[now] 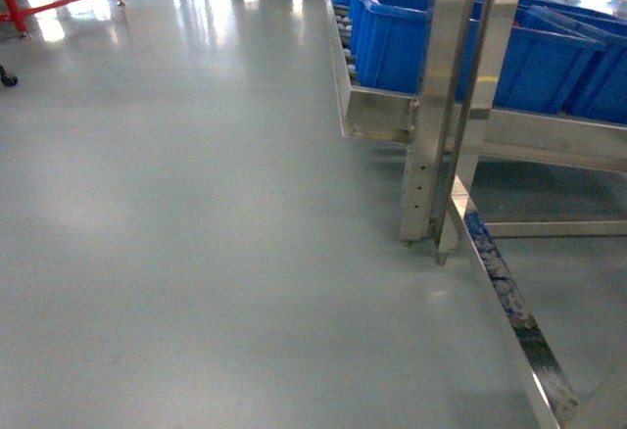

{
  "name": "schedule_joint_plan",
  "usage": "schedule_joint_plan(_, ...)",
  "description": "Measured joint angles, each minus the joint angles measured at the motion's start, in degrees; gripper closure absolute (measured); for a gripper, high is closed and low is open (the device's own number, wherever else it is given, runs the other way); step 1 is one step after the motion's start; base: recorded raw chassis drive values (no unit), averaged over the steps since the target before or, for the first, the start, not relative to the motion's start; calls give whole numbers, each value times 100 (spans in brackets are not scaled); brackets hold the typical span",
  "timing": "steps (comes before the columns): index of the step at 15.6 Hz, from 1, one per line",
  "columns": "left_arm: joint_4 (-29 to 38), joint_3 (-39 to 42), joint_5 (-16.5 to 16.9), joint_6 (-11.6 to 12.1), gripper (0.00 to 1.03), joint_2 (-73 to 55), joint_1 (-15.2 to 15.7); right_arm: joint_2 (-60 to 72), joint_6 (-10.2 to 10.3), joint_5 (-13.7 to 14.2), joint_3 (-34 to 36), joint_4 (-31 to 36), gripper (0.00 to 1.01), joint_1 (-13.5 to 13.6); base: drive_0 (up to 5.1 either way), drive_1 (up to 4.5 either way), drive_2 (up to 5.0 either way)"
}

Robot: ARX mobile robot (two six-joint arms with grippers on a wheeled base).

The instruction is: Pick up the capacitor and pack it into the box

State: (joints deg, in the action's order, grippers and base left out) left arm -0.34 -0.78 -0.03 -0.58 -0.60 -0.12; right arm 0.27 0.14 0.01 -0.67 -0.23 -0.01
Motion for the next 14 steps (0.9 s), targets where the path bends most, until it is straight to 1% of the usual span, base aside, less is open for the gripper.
schedule_joint_plan(14,-2,0,2,0,59,0,0,0,0,-2,0,-9,3,0,-499,238,238)
